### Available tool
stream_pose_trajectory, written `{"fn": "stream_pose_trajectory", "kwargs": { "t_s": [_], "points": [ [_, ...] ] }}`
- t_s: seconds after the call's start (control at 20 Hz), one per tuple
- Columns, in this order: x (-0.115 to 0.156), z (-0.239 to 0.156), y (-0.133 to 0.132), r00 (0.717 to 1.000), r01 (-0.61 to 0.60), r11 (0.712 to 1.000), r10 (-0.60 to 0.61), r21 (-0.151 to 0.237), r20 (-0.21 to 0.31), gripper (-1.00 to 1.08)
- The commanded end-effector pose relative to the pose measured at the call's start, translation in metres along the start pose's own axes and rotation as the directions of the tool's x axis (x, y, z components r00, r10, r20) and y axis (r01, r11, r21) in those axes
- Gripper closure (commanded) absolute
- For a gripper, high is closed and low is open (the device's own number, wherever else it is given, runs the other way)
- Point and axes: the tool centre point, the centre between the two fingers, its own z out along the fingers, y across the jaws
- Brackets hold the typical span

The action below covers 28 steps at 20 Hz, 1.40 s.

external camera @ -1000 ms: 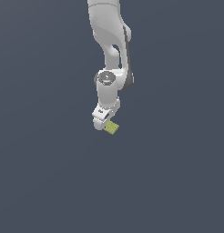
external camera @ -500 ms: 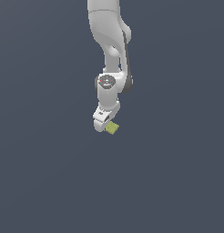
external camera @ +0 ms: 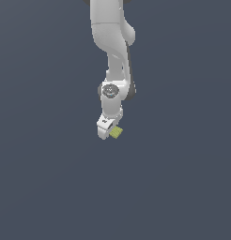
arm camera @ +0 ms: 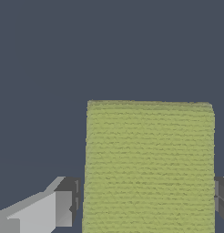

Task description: Pick up the object and move it to a goal position.

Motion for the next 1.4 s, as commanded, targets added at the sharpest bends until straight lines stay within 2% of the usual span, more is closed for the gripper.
{"fn": "stream_pose_trajectory", "kwargs": {
  "t_s": [0.0,0.75,1.05,1.35],
  "points": [
    [0.000,0.002,-0.001,1.000,0.001,1.000,-0.001,0.001,0.000,1.08],
    [-0.001,-0.002,0.008,1.000,0.000,1.000,0.000,-0.003,-0.001,1.08],
    [-0.006,-0.009,0.032,1.000,0.000,1.000,0.000,-0.003,-0.001,1.08],
    [-0.013,-0.021,0.071,1.000,0.000,1.000,0.000,-0.001,-0.002,1.08]
  ]
}}
